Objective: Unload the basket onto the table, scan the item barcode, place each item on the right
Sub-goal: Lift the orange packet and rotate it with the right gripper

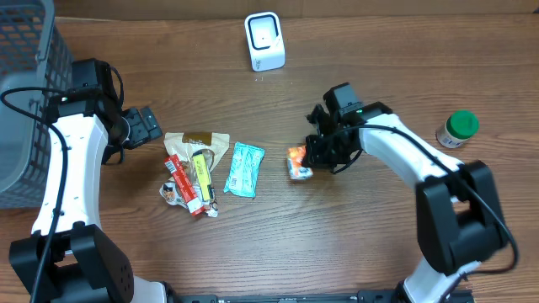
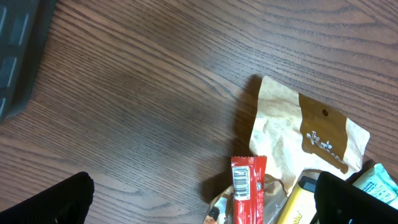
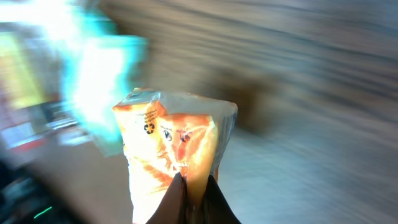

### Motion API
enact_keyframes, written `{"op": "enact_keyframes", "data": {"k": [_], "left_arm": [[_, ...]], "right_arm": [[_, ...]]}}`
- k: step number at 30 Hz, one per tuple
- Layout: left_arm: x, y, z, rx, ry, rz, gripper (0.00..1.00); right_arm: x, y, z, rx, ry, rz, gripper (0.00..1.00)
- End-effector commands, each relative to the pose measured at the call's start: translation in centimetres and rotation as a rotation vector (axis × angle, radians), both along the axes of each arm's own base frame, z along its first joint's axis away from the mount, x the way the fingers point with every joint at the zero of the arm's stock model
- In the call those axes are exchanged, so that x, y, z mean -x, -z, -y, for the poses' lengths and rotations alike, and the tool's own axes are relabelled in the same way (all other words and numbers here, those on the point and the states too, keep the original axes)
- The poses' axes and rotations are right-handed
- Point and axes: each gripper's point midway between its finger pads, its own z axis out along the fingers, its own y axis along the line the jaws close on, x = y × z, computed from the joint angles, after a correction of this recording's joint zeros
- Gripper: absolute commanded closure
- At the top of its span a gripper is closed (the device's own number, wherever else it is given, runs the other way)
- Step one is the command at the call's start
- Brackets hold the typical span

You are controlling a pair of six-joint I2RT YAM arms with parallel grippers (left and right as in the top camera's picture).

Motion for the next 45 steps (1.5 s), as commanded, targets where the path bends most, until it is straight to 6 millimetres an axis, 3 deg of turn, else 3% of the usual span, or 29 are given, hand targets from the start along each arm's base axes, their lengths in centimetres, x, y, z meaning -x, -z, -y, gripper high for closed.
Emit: {"op": "enact_keyframes", "data": {"k": [1, 6, 14, 45], "left_arm": [[-0.5, -0.7, 0.0, -0.005, 0.021, 0.021, 0.0], [-0.5, -0.7, 0.0, -0.005, 0.021, 0.021, 0.0], [-0.5, -0.7, 0.0, -0.005, 0.021, 0.021, 0.0], [-0.5, -0.7, 0.0, -0.005, 0.021, 0.021, 0.0]], "right_arm": [[1.2, -8.1, -3.7, -0.333, -0.13, 0.066, 0.96], [3.8, -11.0, -5.0, -0.523, -0.166, -0.06, 0.96], [5.8, -16.5, -6.2, -0.855, -0.268, -0.119, 0.96], [5.4, -15.2, -6.1, -0.783, -0.253, -0.1, 0.96]]}}
